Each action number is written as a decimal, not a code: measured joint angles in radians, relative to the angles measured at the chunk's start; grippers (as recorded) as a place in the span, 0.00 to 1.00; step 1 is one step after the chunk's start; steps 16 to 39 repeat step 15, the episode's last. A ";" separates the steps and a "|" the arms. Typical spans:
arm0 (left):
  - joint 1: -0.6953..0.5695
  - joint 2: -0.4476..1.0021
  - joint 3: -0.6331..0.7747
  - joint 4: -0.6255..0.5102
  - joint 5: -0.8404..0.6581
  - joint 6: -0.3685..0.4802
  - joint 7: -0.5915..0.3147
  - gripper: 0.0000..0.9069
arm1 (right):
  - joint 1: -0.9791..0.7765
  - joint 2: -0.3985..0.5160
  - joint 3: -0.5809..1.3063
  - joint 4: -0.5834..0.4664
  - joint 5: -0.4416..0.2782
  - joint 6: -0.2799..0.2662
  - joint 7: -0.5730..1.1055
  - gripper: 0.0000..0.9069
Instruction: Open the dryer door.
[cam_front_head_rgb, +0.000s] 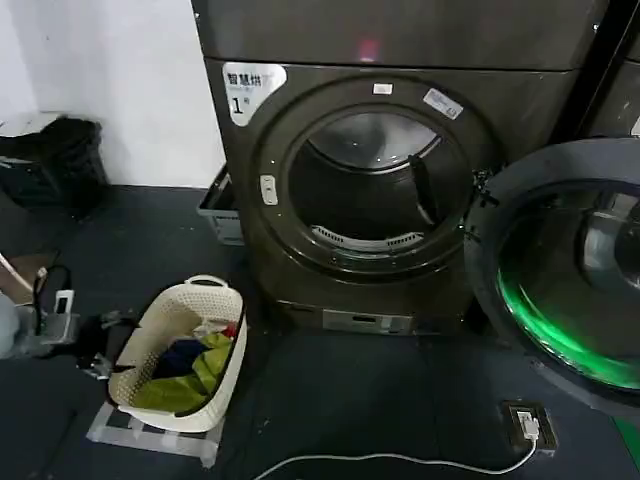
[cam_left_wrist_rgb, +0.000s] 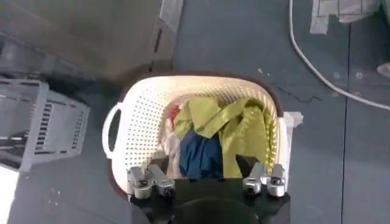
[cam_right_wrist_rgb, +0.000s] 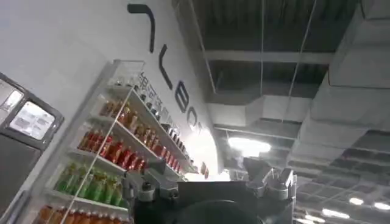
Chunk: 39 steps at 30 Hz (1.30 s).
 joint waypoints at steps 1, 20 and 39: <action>0.001 0.000 0.000 0.003 0.007 -0.003 0.005 1.00 | -0.001 0.000 0.001 0.000 0.000 0.000 0.000 1.00; -0.004 -0.022 -0.002 0.035 0.024 -0.014 0.012 1.00 | -0.013 0.010 0.025 0.001 -0.011 0.005 0.013 1.00; -0.004 -0.022 -0.002 0.035 0.024 -0.014 0.012 1.00 | -0.013 0.010 0.025 0.001 -0.011 0.005 0.013 1.00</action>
